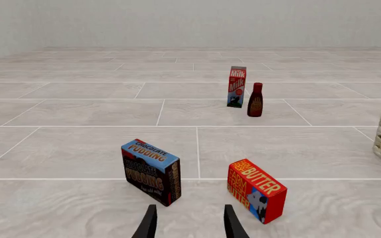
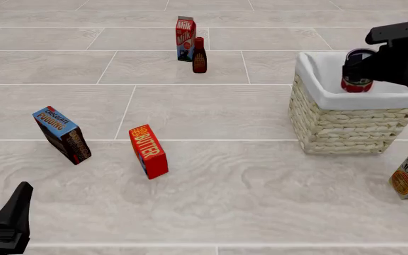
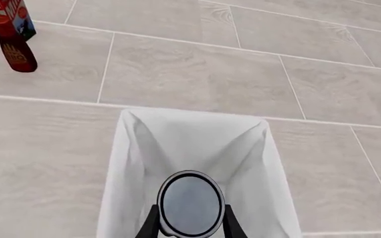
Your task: Pick the tomato sauce and place it in the basket.
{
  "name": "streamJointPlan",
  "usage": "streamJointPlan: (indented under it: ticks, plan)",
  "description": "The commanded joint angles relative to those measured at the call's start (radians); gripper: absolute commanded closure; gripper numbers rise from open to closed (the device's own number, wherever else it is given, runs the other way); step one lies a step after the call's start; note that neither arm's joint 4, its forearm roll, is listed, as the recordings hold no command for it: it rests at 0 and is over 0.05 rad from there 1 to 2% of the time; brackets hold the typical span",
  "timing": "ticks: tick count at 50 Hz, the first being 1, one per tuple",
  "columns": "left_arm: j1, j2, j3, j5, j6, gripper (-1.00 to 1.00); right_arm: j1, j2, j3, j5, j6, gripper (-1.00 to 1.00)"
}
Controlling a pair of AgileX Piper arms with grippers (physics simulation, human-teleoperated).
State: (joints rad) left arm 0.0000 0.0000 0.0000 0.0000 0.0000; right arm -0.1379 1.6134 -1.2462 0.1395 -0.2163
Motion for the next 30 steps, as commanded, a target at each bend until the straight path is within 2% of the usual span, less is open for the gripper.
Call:
streamJointPlan:
  ticks: [1,30]
  plan:
    - [0.000,0.000,0.000,0.000,0.000,-1.00,-0.002,0.009,0.000,-0.010,0.022,1.00]
    - [0.000,0.000,0.000,0.000,0.000,-1.00,-0.005,0.036,-0.003,-0.025,0.021,1.00]
